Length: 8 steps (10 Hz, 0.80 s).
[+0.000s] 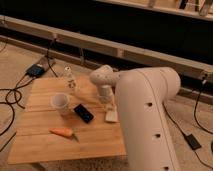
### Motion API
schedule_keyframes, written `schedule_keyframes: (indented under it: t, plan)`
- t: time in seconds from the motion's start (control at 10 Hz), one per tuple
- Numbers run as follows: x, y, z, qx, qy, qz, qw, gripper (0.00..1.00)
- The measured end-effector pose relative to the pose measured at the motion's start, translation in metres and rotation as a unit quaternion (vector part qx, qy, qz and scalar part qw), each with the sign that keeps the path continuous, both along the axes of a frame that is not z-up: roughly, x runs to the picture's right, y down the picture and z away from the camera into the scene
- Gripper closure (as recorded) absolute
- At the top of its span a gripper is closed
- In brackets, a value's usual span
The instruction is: Wipe the white sponge on the table
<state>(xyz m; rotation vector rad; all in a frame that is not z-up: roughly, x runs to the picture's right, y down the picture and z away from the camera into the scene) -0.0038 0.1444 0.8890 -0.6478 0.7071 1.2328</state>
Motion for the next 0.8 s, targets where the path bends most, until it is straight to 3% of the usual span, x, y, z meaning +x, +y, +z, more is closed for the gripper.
schedule_keyframes:
  t: [0.4,0.8]
  plan:
    - [-0.023,0.034,-0.024,-0.04,-0.017,-0.031,0.9986,1.0]
    - [-0.031,0.069,-0.051,-0.09,-0.031,-0.076,0.9925,1.0]
